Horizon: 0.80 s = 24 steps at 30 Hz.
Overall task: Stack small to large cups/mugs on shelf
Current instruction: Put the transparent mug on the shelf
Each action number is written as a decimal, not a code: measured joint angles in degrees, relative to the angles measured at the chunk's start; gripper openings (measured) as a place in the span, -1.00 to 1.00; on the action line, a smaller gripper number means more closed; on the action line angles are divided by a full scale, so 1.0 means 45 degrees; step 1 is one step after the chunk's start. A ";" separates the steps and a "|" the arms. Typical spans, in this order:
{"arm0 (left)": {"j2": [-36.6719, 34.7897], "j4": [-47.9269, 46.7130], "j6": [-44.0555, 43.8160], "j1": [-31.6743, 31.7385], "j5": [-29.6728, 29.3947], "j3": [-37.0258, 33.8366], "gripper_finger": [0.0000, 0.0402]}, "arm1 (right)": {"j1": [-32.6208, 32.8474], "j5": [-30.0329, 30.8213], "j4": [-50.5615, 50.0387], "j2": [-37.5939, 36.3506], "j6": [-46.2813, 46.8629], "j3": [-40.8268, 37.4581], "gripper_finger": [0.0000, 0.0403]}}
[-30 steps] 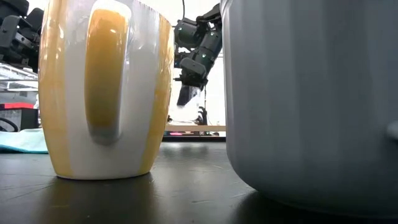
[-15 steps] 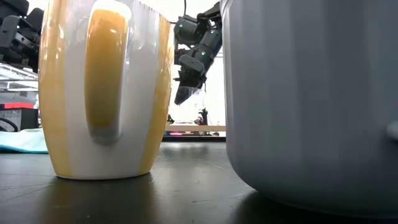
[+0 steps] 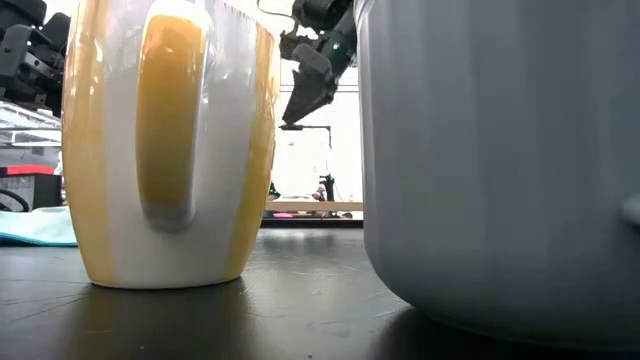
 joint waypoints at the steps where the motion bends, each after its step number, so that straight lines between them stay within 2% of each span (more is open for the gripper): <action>1: 0.0000 0.0001 0.0000 -0.0004 0.0000 0.0000 -0.84 | 0.0000 0.0000 -0.0071 -0.0163 0.0003 0.0000 -0.40; 4: 0.0000 0.0000 0.0000 -0.0004 0.0000 -0.0003 -0.84 | 0.0032 -0.0039 -0.0193 -0.0649 -0.0051 0.0000 -0.55; 8: 0.0000 0.0000 0.0000 -0.0001 -0.0001 -0.0002 -0.84 | 0.0337 -0.0053 -0.0896 -0.1363 -0.0422 0.0000 -0.90; 12: 0.0000 0.0000 0.0000 -0.0004 0.0000 -0.0003 -0.84 | 0.0855 -0.0058 -0.0987 -0.2256 -0.0509 -0.0489 -0.96; 18: 0.0000 0.0000 0.0000 0.0000 0.0000 -0.0003 -0.84 | 0.1396 -0.0078 0.0220 -0.4758 -0.0274 -0.3326 -1.00; 24: -0.0001 0.0000 0.0000 0.0000 -0.0001 -0.0002 -0.84 | 0.1590 0.0049 0.2421 -0.8513 0.0790 -0.7558 -1.00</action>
